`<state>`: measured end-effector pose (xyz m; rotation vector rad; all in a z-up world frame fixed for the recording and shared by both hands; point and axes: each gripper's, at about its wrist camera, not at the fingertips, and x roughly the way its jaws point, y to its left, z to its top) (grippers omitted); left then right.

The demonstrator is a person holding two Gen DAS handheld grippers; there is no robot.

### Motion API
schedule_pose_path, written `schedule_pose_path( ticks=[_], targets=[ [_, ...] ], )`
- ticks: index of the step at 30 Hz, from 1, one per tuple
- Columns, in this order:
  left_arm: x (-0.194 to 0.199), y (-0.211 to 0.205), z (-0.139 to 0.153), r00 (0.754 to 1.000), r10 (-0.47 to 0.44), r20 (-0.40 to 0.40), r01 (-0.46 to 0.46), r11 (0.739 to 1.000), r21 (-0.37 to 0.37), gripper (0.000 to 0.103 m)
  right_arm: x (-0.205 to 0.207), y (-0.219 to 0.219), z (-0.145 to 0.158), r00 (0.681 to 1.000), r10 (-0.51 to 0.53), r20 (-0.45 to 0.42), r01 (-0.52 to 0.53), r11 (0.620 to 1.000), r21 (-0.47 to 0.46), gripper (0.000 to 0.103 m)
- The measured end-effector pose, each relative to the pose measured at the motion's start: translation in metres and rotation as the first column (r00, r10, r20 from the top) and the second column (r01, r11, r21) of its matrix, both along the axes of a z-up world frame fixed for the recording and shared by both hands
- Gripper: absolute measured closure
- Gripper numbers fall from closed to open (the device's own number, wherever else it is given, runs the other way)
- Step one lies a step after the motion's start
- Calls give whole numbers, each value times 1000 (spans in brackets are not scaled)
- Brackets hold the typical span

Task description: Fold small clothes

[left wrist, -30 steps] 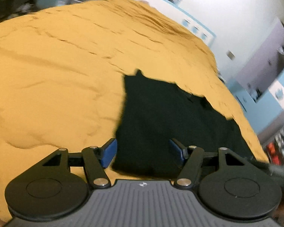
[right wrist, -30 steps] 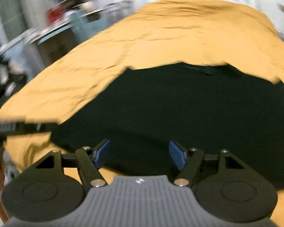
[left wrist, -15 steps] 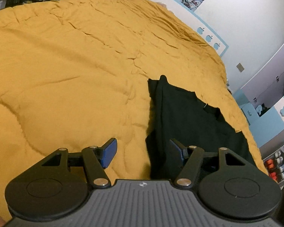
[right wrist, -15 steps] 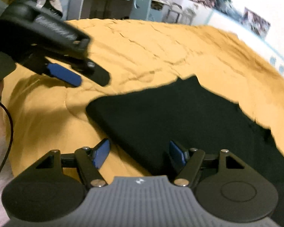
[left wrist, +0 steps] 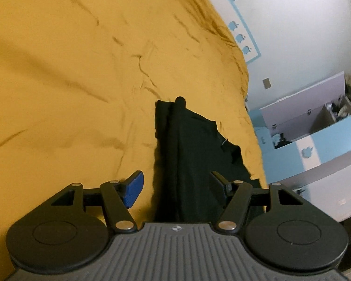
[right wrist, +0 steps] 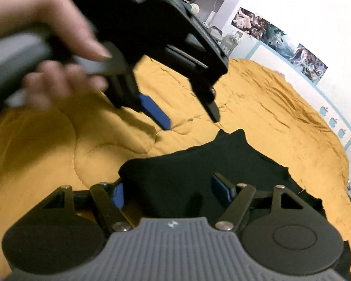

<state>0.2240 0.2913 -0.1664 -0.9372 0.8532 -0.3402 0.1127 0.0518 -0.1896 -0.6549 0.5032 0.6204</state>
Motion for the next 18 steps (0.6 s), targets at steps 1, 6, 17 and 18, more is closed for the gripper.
schedule_pose_path(
  ticks=[1, 6, 17, 18],
  targets=[
    [10, 0, -7, 1000, -11, -20, 11, 999, -32, 29, 3, -1, -1, 1000, -1, -6, 2, 1000, 9, 34],
    [59, -8, -34, 995, -63, -79, 54, 992, -114, 29, 9, -3, -5, 999, -6, -34, 7, 999, 37, 33],
    [142, -39, -65, 984, -153, -94, 135, 975, -174, 29, 18, -3, -8, 997, -8, -73, 13, 997, 70, 31],
    [146, -42, -67, 984, -152, -94, 134, 975, -178, 29, 16, -2, -8, 998, -9, -68, 14, 998, 67, 29]
  ],
)
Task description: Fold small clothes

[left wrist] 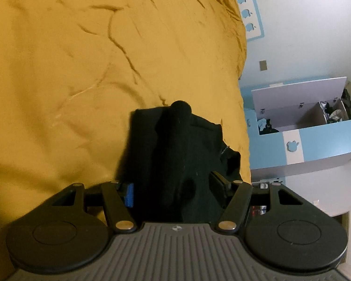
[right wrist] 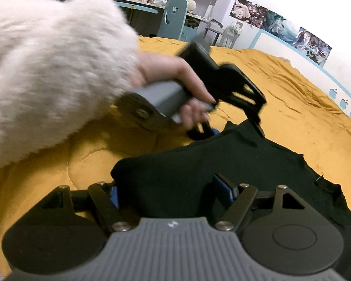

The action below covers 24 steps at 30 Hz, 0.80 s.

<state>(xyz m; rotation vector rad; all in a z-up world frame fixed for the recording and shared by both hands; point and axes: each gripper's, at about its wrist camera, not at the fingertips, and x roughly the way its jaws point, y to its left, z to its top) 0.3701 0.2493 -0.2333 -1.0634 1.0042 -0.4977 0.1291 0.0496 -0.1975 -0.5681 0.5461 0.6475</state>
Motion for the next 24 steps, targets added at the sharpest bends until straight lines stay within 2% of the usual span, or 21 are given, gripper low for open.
schedule_pose_path(
  ticks=[3, 6, 9, 11, 14, 17, 20, 22, 24],
  targets=[
    [6, -2, -3, 1000, 12, -14, -13, 999, -35, 29, -3, 0, 0, 1000, -3, 10, 3, 1000, 1, 27],
    [6, 2, -8, 999, 25, -42, -27, 998, -62, 34, -4, 1, 0, 1000, 1, 27, -1, 1000, 0, 27],
    [3, 6, -12, 997, 40, -60, -44, 997, -57, 48, -7, 2, 1, 999, 6, 45, -6, 1000, -4, 27],
    [2, 8, -13, 996, 41, -74, -43, 999, -29, 66, -6, 1, 2, 999, 5, 39, -5, 1000, 4, 27],
    [1, 10, -14, 996, 40, -74, -41, 999, -21, 71, -5, -2, 2, 1000, 13, 29, -13, 1000, 13, 32],
    [0, 9, -12, 997, 36, -63, -36, 999, -1, 76, -5, -2, 3, 999, 35, 17, -35, 999, 15, 45],
    [0, 7, -9, 998, 36, -58, -35, 999, 5, 77, -5, 0, 2, 999, 35, -2, -35, 999, 22, 69],
    [0, 7, -7, 998, 37, -54, -37, 999, 5, 78, -5, -1, 3, 1000, 17, 16, -17, 1000, 20, 89],
    [-1, 4, -1, 998, 35, -44, -34, 999, 17, 78, -5, -5, 8, 1000, 8, 26, -9, 999, 45, 92]
  ],
)
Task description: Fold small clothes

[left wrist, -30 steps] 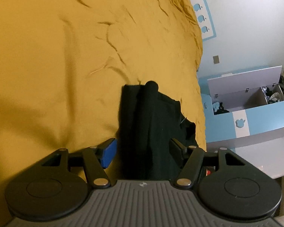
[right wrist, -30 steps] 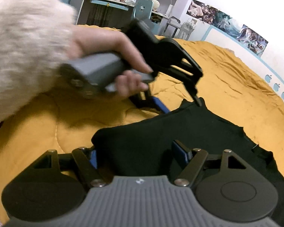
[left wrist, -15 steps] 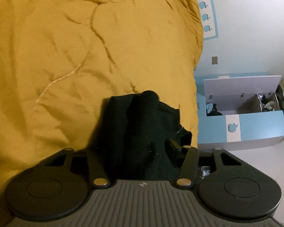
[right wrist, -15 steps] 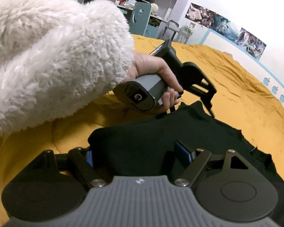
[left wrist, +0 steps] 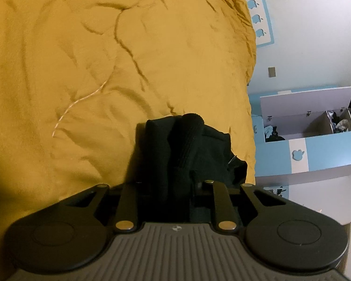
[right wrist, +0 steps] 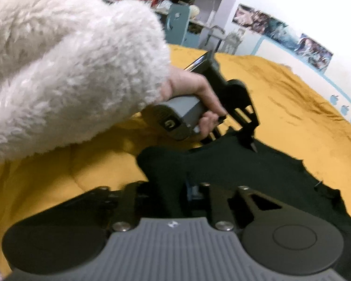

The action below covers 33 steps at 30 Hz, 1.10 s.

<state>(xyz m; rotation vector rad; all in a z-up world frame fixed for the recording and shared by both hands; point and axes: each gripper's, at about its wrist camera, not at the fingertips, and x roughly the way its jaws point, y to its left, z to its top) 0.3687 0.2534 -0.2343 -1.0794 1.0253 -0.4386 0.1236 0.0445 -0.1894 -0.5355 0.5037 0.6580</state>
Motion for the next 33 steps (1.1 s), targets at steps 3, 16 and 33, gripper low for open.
schedule_pose_path(
  ticks=[3, 16, 33],
  targets=[
    [0, -3, 10, 1000, 0, 3, 0, 999, 33, 78, 4, -9, 8, 999, -22, -45, 24, 998, 57, 95],
    [6, -45, 84, 999, 49, 13, -50, 980, 190, 84, 5, -98, 63, 985, -134, -105, 161, 931, 327, 100],
    [38, -232, 146, 995, -49, 88, 12, 923, 385, 84, -5, -294, 79, 878, -416, -235, 475, 697, 537, 102]
  ],
)
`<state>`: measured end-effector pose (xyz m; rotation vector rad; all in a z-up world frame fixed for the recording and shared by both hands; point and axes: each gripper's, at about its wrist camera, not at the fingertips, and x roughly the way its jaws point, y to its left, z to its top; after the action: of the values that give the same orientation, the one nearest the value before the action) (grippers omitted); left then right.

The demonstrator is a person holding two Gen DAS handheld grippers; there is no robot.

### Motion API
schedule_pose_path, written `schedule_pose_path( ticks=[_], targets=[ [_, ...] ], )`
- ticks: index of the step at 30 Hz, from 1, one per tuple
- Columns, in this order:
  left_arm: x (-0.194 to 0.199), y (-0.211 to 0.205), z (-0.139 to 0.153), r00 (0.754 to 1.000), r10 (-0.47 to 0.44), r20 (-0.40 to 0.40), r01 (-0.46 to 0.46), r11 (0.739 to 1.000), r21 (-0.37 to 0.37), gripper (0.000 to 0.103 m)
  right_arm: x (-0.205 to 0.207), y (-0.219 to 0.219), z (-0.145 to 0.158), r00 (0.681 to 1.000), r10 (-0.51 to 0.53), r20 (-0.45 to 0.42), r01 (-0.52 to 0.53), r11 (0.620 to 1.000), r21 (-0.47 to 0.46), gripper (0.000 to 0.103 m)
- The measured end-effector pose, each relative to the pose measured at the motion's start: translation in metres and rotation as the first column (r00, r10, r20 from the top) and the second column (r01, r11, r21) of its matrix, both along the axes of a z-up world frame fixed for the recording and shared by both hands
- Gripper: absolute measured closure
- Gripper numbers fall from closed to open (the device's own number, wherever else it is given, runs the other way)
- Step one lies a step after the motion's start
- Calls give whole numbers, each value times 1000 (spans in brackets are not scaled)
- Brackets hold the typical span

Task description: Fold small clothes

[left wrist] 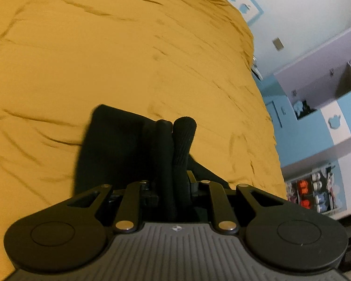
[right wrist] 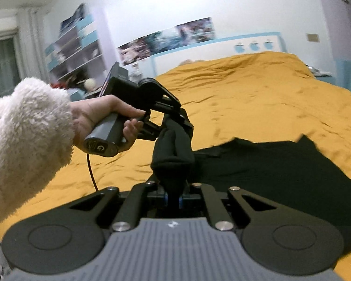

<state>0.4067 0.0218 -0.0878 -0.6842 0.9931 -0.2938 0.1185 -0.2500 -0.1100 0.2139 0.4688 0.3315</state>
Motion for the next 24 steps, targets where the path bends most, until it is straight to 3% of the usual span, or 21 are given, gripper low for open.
schedule_pose_path(
  ticks=[7, 12, 19, 24],
  targets=[
    [7, -69, -2, 996, -76, 43, 77, 997, -27, 84, -12, -71, -9, 991, -132, -10, 132, 986, 99, 102],
    [18, -110, -6, 992, -121, 29, 122, 993, -3, 84, -13, -119, -14, 971, -235, -33, 237, 959, 155, 102],
    [26, -162, -24, 985, -170, -6, 170, 979, 109, 84, -1, -172, -50, 934, -328, -144, 353, 910, 218, 102],
    [24, -180, -32, 984, -175, -19, 176, 973, 152, 83, -1, -178, -62, 921, -348, -176, 384, 890, 247, 102]
  ],
)
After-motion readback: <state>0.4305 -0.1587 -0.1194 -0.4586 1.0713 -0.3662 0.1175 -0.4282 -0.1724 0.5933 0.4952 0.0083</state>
